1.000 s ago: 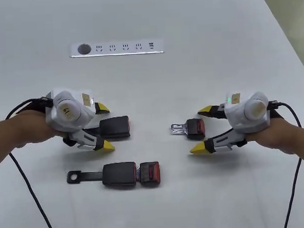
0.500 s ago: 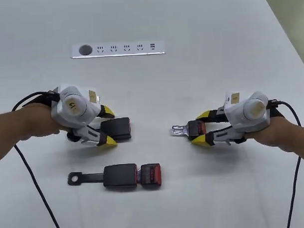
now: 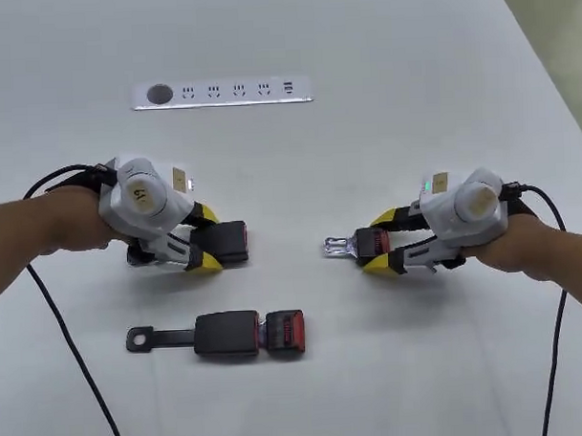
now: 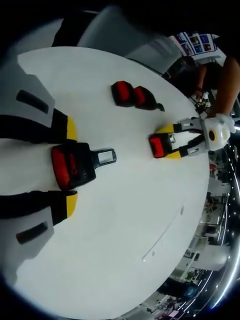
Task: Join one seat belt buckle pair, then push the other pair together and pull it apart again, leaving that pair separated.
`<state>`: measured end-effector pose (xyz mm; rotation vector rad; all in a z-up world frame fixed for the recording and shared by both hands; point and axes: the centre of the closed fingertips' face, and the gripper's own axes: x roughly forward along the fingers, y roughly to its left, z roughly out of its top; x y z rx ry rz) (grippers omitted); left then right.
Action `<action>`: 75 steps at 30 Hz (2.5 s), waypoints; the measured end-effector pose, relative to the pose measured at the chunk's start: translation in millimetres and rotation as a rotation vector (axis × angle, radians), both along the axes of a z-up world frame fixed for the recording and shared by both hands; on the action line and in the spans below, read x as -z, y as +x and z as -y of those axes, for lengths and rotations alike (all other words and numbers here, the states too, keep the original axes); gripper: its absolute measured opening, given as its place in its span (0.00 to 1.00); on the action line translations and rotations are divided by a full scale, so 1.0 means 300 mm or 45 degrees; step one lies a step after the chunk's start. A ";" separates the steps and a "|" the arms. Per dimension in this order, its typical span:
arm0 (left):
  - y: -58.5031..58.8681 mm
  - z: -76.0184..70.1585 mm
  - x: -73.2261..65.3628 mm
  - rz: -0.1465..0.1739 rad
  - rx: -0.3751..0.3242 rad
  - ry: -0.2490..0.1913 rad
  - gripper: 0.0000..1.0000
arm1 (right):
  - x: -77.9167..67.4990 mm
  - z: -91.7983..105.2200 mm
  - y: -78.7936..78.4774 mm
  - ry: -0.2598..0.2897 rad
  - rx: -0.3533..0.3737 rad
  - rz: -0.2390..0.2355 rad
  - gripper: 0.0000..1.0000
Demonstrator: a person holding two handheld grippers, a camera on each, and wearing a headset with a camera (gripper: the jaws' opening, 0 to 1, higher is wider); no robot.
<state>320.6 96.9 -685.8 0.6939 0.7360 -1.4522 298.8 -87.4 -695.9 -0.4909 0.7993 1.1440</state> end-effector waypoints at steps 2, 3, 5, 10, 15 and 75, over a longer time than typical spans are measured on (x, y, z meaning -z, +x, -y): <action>-0.003 0.000 0.001 -0.004 0.016 0.014 0.35 | 0.001 -0.007 0.001 -0.002 -0.004 -0.004 0.35; -0.005 -0.001 0.000 -0.003 0.026 0.024 0.35 | 0.000 -0.011 0.008 -0.003 -0.006 -0.007 0.35; -0.006 0.000 0.001 -0.001 0.043 0.041 0.35 | 0.001 -0.024 0.015 -0.002 -0.008 -0.009 0.35; -0.007 -0.006 0.004 -0.004 0.049 0.052 0.34 | -0.002 -0.080 0.019 0.013 -0.024 -0.002 0.35; -0.008 -0.006 0.004 -0.008 0.044 0.069 0.34 | 0.005 -0.167 0.030 0.033 -0.038 0.004 0.35; -0.006 0.010 0.020 -0.007 0.036 0.064 0.35 | -0.017 -0.455 0.083 0.065 -0.095 0.009 0.34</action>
